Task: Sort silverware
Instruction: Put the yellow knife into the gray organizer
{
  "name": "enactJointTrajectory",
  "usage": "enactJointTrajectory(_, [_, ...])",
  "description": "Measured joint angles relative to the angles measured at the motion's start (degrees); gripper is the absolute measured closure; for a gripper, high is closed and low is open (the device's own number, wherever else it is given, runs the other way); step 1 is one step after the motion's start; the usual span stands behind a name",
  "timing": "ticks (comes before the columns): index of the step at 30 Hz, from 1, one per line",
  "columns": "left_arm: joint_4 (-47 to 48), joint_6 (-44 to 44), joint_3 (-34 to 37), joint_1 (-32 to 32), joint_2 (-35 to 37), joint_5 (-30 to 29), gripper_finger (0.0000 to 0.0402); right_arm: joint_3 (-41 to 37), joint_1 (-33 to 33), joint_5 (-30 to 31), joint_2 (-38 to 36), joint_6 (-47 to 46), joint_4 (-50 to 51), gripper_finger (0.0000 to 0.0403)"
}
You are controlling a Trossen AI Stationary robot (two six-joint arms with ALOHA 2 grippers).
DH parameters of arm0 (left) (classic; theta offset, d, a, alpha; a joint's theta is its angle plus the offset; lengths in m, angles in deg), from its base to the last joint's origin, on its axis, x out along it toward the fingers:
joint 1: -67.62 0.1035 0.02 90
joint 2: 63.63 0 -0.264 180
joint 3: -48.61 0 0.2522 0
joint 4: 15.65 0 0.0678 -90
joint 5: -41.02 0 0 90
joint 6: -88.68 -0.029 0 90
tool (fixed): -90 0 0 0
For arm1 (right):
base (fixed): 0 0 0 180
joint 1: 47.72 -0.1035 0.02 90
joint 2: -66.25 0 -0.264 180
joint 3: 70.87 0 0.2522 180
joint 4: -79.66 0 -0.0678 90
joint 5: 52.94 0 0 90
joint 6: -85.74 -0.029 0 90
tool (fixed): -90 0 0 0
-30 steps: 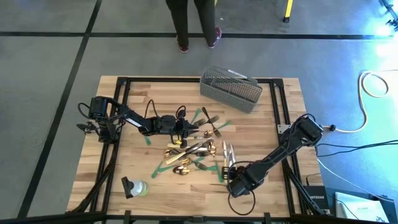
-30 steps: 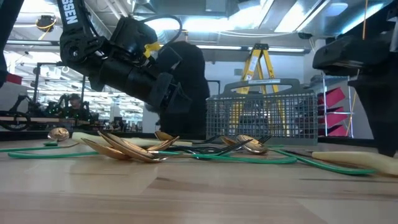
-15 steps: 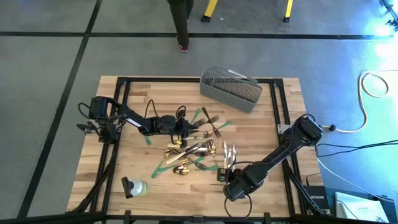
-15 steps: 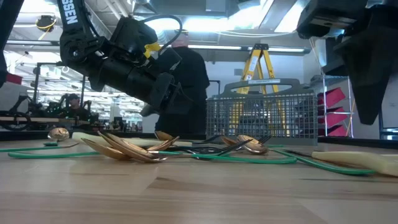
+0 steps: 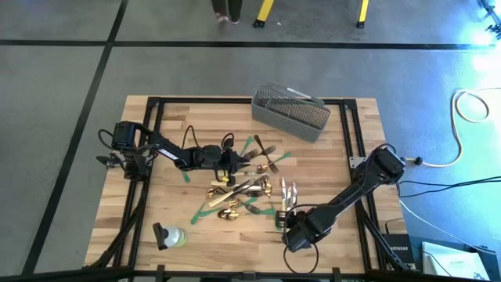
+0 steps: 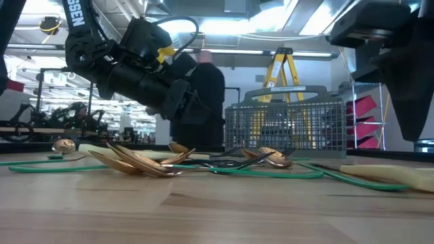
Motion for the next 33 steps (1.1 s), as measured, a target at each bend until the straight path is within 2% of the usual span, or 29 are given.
enactJointTrajectory(33, [0.1,0.0,0.0,0.0,0.0,-0.1,0.0353,0.0,-0.1,-2.7,0.9,-1.3,-0.1,0.0269])
